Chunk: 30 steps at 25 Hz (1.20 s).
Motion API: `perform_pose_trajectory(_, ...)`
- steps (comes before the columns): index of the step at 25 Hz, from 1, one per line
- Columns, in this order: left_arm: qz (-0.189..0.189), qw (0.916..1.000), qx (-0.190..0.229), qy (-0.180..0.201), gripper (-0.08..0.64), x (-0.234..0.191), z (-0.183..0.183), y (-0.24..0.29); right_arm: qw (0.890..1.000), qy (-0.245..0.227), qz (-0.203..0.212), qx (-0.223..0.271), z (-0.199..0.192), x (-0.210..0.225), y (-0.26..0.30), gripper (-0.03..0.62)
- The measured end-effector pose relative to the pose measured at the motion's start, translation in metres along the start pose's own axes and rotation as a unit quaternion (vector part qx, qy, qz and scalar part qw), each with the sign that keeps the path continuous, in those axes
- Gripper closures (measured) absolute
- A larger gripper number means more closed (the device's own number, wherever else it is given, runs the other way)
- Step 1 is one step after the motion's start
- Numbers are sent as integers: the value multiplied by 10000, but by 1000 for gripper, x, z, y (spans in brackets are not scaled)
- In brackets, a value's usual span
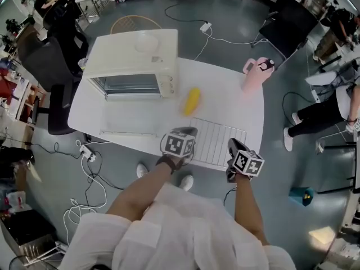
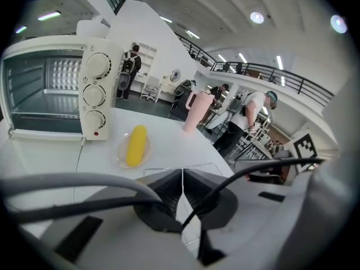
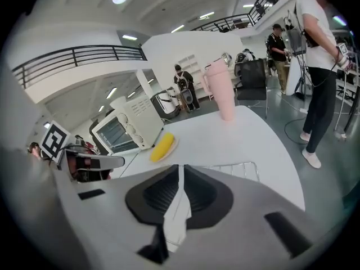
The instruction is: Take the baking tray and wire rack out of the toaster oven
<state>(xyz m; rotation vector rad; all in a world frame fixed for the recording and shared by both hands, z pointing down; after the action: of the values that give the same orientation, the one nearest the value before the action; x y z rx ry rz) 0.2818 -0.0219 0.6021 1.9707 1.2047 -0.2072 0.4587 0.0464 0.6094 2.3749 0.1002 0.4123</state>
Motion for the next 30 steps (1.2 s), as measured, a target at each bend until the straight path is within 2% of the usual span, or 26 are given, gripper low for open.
perform_pose_trajectory(5,-207,9984,401,332,546,19,17,-31,9982,-228,284,467,24,-27,-20,578)
perform_pose_trajectory(11,-256,9897,1304,530,546,21,38,-78,9916,-398,559,1093,51,-44,-48,586)
perform_pose_trajectory(16,-170,9754,2055,784,546,13,55,-121,9844,-378,655,1588,70,-51,-66,586)
perform_pose_trajectory(22,-186,9525,2865,1012,546,16,70,-169,9734,-405,976,2031,85,-64,-92,588)
perform_pose_trajectory(30,184,9276,3513,1259,546,5,87,-226,9553,-609,1421,2521,104,-101,-110,588)
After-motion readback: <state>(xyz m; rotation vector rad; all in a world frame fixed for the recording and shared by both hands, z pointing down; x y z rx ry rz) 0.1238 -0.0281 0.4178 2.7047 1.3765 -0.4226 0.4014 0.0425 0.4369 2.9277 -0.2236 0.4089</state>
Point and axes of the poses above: the fingertips, and each gripper's own axes: y forward along the fingers, x to its right, z out of its top, the point moved 3 cm from there along -y, backward along the fingers, and after that the axes turned 11 degrees about -z, right-handed, at the moved point
